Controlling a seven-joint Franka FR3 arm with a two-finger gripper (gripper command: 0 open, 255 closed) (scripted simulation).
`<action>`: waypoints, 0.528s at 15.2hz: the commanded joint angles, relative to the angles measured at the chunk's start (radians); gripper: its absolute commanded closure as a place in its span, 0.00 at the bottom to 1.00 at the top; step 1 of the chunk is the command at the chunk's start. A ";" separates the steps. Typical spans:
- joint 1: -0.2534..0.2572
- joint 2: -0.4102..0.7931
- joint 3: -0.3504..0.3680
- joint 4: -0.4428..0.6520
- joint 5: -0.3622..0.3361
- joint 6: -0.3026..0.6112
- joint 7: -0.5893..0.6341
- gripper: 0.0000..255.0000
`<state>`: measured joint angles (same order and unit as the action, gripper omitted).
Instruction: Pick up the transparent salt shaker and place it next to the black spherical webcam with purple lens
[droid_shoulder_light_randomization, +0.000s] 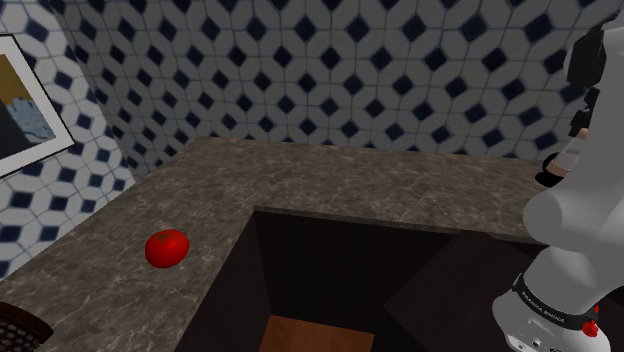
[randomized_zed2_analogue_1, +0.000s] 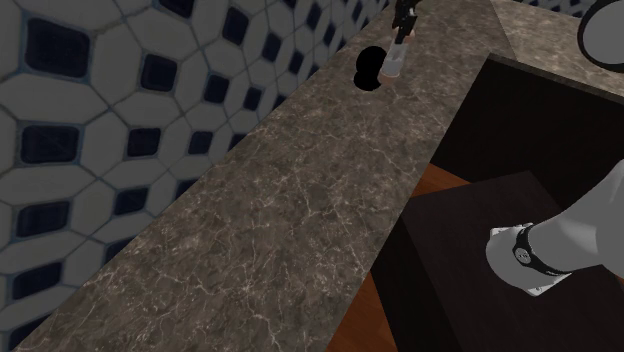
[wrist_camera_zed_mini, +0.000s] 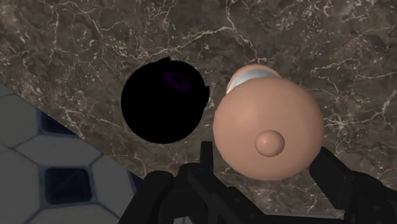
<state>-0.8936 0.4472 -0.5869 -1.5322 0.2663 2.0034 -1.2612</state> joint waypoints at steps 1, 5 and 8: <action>0.002 0.001 0.001 -0.024 0.003 0.025 -0.003 1.00; 0.001 0.016 0.008 -0.057 0.015 0.071 -0.011 1.00; 0.000 0.029 0.013 -0.079 0.024 0.104 -0.018 1.00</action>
<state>-0.8946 0.4740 -0.5751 -1.5993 0.2878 2.0925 -1.2769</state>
